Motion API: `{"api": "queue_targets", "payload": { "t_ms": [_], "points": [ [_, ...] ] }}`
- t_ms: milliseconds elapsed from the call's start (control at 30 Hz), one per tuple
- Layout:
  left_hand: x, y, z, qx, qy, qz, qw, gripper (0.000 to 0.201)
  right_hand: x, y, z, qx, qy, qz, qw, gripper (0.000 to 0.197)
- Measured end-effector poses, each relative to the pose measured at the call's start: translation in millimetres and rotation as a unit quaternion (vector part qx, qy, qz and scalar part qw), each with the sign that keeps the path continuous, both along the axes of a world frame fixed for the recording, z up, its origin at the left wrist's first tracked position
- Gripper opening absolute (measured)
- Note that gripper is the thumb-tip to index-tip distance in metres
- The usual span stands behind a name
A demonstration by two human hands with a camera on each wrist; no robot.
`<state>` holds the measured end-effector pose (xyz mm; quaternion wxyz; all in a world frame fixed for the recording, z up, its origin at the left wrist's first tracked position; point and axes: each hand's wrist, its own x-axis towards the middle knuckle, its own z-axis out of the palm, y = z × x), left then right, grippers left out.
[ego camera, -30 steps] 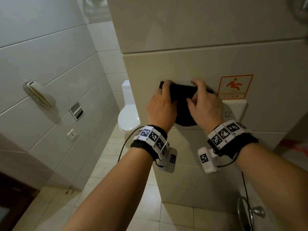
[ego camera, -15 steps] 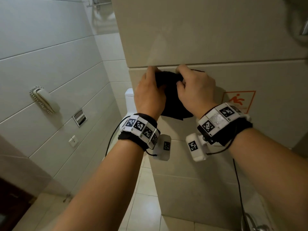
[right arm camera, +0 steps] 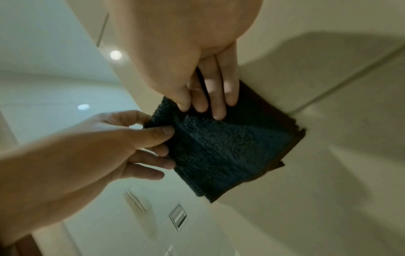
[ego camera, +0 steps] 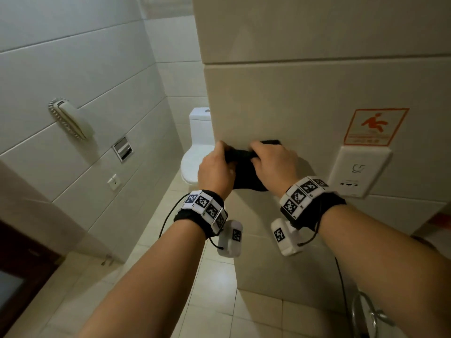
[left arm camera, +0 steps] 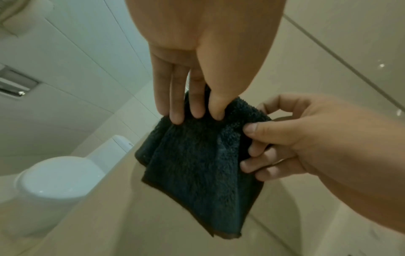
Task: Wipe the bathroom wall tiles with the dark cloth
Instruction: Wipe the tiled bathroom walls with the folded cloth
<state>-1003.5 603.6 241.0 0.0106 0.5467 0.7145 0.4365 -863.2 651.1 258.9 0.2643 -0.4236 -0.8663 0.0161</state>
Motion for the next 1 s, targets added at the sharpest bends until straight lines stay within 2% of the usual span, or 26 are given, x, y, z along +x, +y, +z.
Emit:
{"api": "queue_targets", "payload": {
  "t_ms": [133, 267, 400, 533, 733, 1000],
  "points": [
    [-0.7, -13.5, -32.0, -0.072, 0.016, -0.005, 0.997, 0.016, 5.1, -10.0, -33.1, -0.071, 0.0, -0.013, 0.997, 0.01],
    [0.4, -14.3, -48.7, -0.118, -0.027, -0.004, 0.993, 0.018, 1.0, -15.1, -55.3, -0.131, 0.007, -0.013, 0.991, 0.013],
    [-2.9, -8.4, -55.8, -0.102, -0.113, -0.011, 0.988, 0.021, -8.8, -12.1, -64.8, -0.16, 0.061, 0.004, 0.985, 0.016],
    [-1.2, -2.1, -59.1, -0.08, -0.147, 0.003, 0.986, 0.02, -6.8, -11.8, -78.2, -0.143, 0.09, 0.006, 0.986, 0.025],
    [17.3, 2.0, -59.1, -0.068, -0.134, 0.001, 0.989, 0.02, 9.1, -8.9, -81.6, -0.143, 0.086, 0.002, 0.986, 0.031],
    [69.3, 3.8, -66.8, -0.073, -0.108, -0.037, 0.991, 0.02, 65.3, -10.4, -82.4, -0.163, 0.012, -0.018, 0.986, 0.031]
  ]
}}
